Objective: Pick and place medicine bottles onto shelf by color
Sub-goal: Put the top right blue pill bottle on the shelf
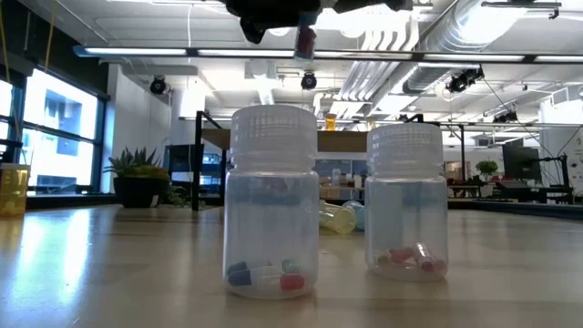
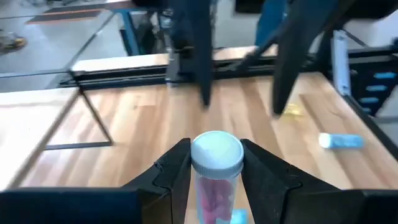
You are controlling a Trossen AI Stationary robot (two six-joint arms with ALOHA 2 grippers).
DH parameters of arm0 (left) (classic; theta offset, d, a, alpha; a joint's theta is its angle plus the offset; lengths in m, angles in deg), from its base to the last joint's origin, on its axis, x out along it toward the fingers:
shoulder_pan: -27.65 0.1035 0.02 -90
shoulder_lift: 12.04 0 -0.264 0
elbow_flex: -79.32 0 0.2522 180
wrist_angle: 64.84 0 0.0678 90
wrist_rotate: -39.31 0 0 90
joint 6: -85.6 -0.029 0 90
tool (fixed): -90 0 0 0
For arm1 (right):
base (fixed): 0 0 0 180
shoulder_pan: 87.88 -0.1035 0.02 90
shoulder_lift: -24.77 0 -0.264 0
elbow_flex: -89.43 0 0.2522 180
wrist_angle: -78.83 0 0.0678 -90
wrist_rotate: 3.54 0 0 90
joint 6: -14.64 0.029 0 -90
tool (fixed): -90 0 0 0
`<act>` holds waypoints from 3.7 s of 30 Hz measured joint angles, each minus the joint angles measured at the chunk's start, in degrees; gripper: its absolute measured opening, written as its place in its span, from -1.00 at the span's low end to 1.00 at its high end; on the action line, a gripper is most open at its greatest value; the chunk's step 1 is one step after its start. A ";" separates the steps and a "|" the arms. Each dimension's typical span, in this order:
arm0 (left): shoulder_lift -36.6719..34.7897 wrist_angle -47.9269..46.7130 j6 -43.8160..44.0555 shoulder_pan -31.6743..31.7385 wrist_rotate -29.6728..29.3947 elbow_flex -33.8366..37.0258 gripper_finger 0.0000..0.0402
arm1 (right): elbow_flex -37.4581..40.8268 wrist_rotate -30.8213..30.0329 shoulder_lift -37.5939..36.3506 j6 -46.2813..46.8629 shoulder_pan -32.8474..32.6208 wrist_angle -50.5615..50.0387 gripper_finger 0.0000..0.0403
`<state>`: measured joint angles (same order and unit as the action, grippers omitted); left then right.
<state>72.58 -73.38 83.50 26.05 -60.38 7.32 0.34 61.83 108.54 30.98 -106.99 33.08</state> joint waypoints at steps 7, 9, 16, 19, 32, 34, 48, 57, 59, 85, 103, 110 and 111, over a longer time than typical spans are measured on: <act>0.00 6.23 0.01 8.98 2.80 0.00 -0.42 | -0.02 -5.99 -8.53 -2.64 0.88 -2.28 -0.13; 0.00 8.75 0.37 12.36 3.92 -0.02 -0.42 | -0.04 -7.14 -10.80 -3.33 1.33 -2.57 -0.13; 0.00 11.76 2.02 24.40 6.58 -0.02 -0.42 | -0.07 -8.39 -16.77 -5.75 3.66 -2.69 -0.13; 0.12 12.29 2.97 28.86 7.99 -0.02 -0.42 | -0.07 -8.39 -18.18 -7.42 4.87 -2.83 -0.13; 6.78 19.20 2.11 37.11 7.38 -0.02 -0.42 | -0.07 -8.41 -18.63 -9.95 10.88 -6.38 -0.13; 7.99 19.45 1.44 37.24 5.78 0.00 -0.42 | -0.07 -8.41 -18.63 -9.95 11.66 -7.21 -0.13; 11.67 22.82 1.71 37.21 -5.54 0.07 -0.42 | -0.07 -8.41 -18.63 -11.46 17.27 -9.64 -0.13; 11.67 19.78 4.00 36.51 -6.47 0.07 -0.42 | -0.07 -8.39 -18.61 -11.46 19.64 -10.51 -0.13; 11.67 19.48 4.34 36.40 -7.70 0.07 -0.42 | -0.07 -8.39 -18.61 -11.46 19.97 -10.50 -0.13; 12.39 21.90 4.65 31.70 -16.42 0.37 -0.42 | -0.04 -8.37 -18.59 -12.20 20.28 -10.67 -0.13; 12.28 26.52 7.65 26.88 -28.24 0.30 -0.42 | -0.04 -8.36 -18.59 -10.89 20.26 -13.97 -0.13; 16.52 27.67 10.97 26.21 -34.69 0.28 -0.42 | -0.04 -8.37 -18.59 -10.83 20.26 -13.96 -0.13; 17.06 28.24 10.99 26.16 -35.56 0.28 -0.42 | -0.04 -8.36 -18.59 -10.83 20.26 -13.97 -0.13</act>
<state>89.64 -45.14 94.49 52.21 -95.93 7.60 0.30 53.46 89.96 20.15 -86.73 19.11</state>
